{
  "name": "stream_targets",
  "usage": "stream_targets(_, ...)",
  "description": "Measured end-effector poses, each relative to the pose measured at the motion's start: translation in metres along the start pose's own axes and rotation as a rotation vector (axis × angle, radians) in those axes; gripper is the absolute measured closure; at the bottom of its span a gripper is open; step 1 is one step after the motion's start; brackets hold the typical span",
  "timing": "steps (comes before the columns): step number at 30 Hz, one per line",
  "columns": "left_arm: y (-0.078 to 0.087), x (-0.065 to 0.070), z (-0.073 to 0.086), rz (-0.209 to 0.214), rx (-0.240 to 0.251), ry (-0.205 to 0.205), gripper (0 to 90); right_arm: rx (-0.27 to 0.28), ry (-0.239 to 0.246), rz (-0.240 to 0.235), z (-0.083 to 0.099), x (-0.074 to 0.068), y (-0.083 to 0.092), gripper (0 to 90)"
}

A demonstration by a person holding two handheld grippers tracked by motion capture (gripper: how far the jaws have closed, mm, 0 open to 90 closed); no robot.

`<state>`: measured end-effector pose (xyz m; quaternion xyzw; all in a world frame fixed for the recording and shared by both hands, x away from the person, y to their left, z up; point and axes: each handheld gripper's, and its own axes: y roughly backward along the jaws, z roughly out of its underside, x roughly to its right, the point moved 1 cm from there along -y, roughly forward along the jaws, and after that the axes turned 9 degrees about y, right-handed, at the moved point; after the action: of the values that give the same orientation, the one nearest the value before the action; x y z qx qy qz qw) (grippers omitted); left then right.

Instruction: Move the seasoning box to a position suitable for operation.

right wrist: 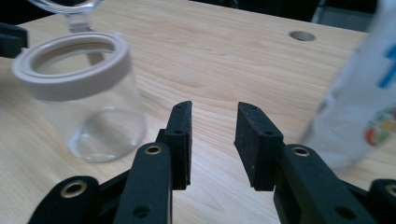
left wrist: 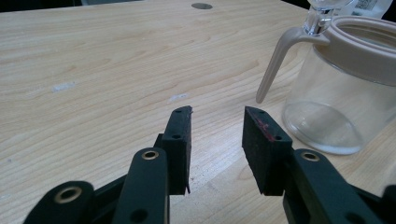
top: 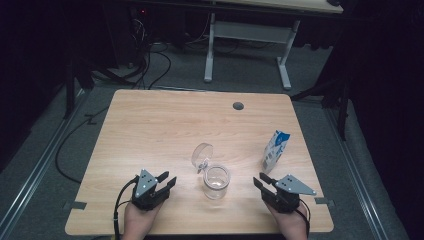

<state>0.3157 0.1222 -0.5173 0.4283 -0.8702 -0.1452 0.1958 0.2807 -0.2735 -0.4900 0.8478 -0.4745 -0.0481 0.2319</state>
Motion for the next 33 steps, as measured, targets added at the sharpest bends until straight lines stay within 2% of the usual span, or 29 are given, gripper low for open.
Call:
stream_targets(5,0.0,0.0,0.0,-0.001,0.004,-0.002,61.2,-0.005,-0.03,0.073,0.005,0.015,0.005,59.5)
stream_targets(10,0.001,0.002,0.003,-0.004,0.0,-0.002,60.4,-0.032,-0.063,0.133,0.008,0.029,-0.001,45.9)
stream_targets(14,0.006,0.002,0.007,-0.021,-0.002,-0.003,60.3,-0.033,-0.063,0.172,0.007,0.039,-0.006,42.0)
stream_targets(21,0.02,-0.004,0.013,-0.055,0.009,0.017,60.4,-0.052,-0.033,0.251,-0.004,0.053,-0.019,32.2)
stream_targets(25,0.025,-0.008,0.015,-0.064,0.017,0.032,60.3,-0.083,-0.022,0.276,-0.006,0.056,-0.027,33.9)
stream_targets(28,0.027,-0.008,0.014,-0.064,0.02,0.035,60.3,-0.089,-0.038,0.279,-0.005,0.058,-0.03,40.6)
stream_targets(33,0.024,-0.006,0.013,-0.048,0.019,0.031,60.4,-0.068,-0.056,0.26,-0.003,0.06,-0.024,53.8)
